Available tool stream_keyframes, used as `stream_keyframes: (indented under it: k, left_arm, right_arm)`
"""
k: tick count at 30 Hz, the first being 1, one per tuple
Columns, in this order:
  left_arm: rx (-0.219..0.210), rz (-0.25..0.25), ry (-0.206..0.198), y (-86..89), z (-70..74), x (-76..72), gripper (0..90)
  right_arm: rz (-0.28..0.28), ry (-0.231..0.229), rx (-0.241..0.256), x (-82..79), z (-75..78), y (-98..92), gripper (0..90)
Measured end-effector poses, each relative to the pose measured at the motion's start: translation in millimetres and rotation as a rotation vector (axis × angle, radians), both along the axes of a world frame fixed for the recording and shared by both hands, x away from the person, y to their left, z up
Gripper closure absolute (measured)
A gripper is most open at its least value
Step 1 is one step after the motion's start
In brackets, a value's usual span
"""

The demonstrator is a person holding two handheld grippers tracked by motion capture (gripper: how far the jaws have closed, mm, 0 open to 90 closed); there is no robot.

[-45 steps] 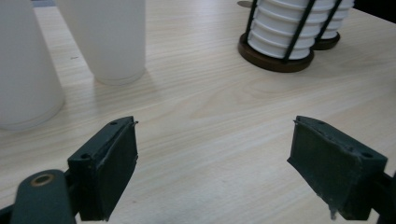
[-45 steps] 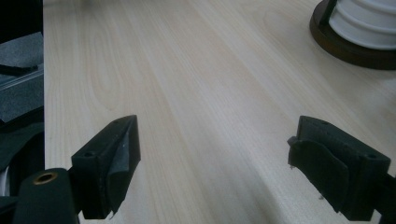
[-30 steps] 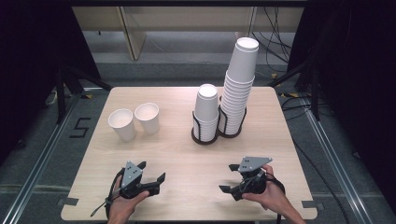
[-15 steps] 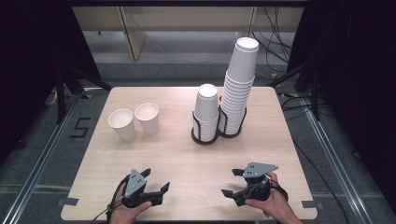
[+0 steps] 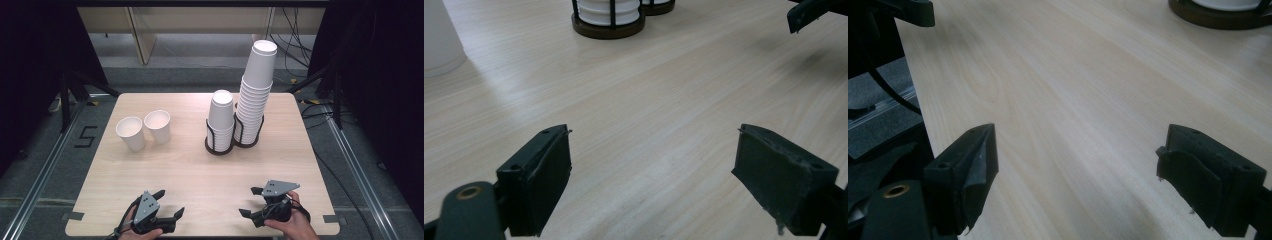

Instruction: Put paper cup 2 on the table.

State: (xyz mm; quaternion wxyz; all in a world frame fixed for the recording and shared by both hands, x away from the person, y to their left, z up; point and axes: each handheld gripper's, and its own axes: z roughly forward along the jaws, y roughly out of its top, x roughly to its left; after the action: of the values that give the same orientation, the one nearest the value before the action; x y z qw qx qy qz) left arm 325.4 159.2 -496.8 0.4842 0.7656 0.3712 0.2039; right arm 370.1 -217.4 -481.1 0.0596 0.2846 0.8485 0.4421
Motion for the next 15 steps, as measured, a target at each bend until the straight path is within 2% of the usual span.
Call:
stream_keyframes:
  k: [2,4,5,6,7,8,12,15]
  left_arm:
    - [0.004,-0.02,-0.01,-4.3,-1.7,-2.0,14.5]
    - [0.024,-0.042,-0.003,-7.1,-1.0,-4.8,14.5]
    - [0.007,-0.052,-0.007,-9.8,-2.0,-5.2,14.5]
    - [0.016,-0.057,-0.008,-11.1,-1.5,-6.3,14.5]
    - [0.025,-0.069,-0.005,-12.4,-0.9,-6.8,14.5]
    - [0.011,-0.078,-0.002,-16.1,-1.2,-7.5,14.5]
    - [0.023,-0.08,0.0,-17.3,0.0,-7.9,14.5]
    - [0.002,-0.081,-0.004,-18.8,-0.1,-7.8,14.5]
  right_arm:
    - [-0.01,-0.005,-0.004,-2.6,-0.6,-1.6,15.9]
    - [-0.02,0.011,-0.012,-5.3,-2.2,-3.7,15.9]
    - [-0.02,0.011,-0.012,-5.3,-2.2,-3.7,15.9]
    - [-0.019,0.016,-0.005,-5.8,-3.4,-4.0,15.9]
    - [0.0,0.038,-0.004,-5.4,-4.1,-4.9,15.9]
    - [-0.031,0.037,-0.025,-7.7,-4.7,-5.5,15.9]
    - [-0.039,0.036,-0.031,-9.1,-5.4,-5.7,15.9]
    - [-0.044,0.034,-0.034,-9.3,-5.1,-5.4,15.9]
